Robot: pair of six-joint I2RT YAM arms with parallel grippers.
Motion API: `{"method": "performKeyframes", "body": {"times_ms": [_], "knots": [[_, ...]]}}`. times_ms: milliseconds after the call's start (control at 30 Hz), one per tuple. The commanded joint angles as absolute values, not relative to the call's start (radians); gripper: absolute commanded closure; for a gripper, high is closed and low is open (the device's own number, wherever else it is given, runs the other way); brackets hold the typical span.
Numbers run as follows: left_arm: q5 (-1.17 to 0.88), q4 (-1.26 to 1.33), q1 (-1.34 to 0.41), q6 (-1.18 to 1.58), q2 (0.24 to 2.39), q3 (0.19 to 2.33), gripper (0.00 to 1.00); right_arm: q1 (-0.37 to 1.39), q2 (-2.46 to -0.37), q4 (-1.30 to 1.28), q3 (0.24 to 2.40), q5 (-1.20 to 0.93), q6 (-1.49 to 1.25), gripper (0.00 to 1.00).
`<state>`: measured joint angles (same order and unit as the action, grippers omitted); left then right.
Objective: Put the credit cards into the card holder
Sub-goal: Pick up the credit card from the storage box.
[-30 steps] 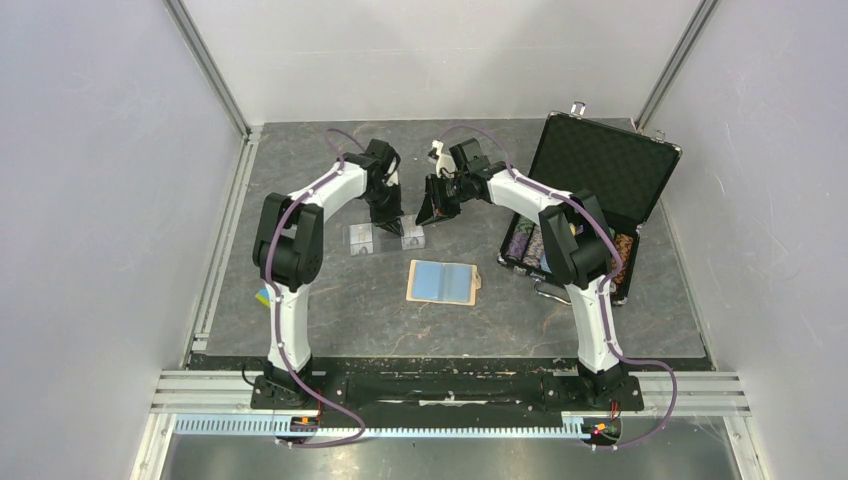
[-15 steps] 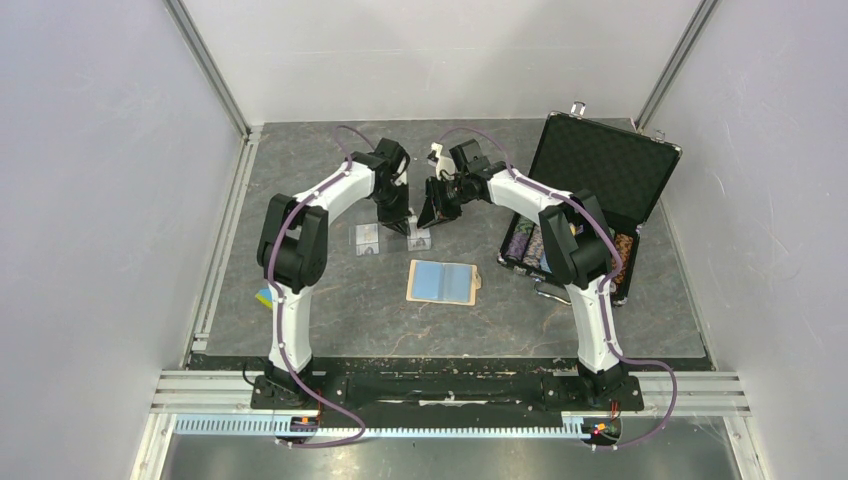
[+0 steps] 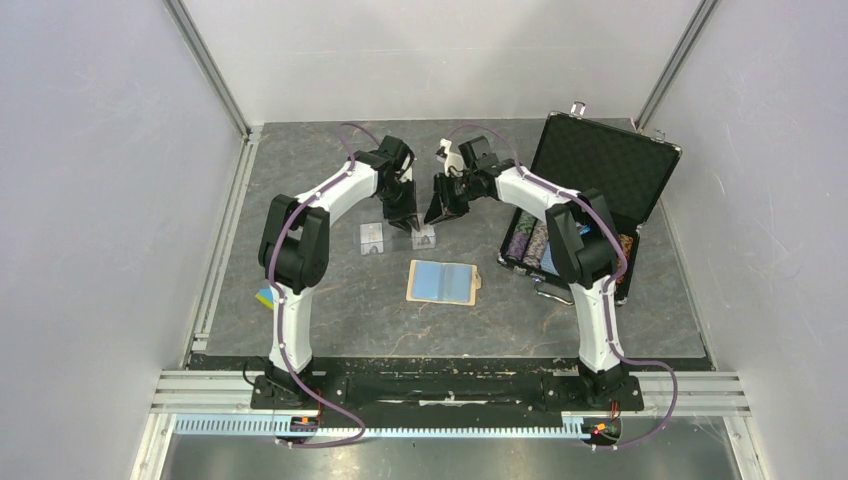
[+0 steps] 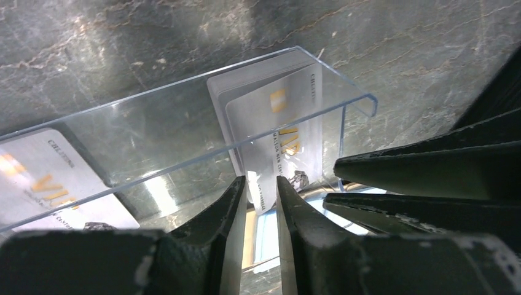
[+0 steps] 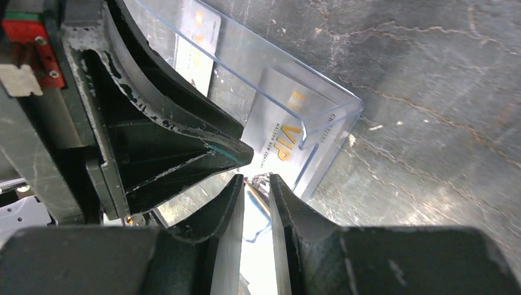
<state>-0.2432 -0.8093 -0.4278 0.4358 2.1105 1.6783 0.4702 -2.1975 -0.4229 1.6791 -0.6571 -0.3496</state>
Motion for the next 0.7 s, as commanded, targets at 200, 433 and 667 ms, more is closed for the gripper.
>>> {"method": "performKeyframes", "body": {"times_ms": [200,433,667], "knots": [[-0.338,-0.698,-0.433,0.488,2.029,1.689,0.68,0.428,-2.076,-0.383,1.637,-0.658,-0.349,0.76],[-0.352,-0.644,-0.436,0.503,2.01,1.649,0.71,0.419,-2.058,-0.378,1.603,-0.658,-0.346,0.76],[-0.385,-0.634,-0.44,0.505,2.038,1.651,0.71,0.413,-2.039,-0.37,1.572,-0.657,-0.343,0.75]]}}
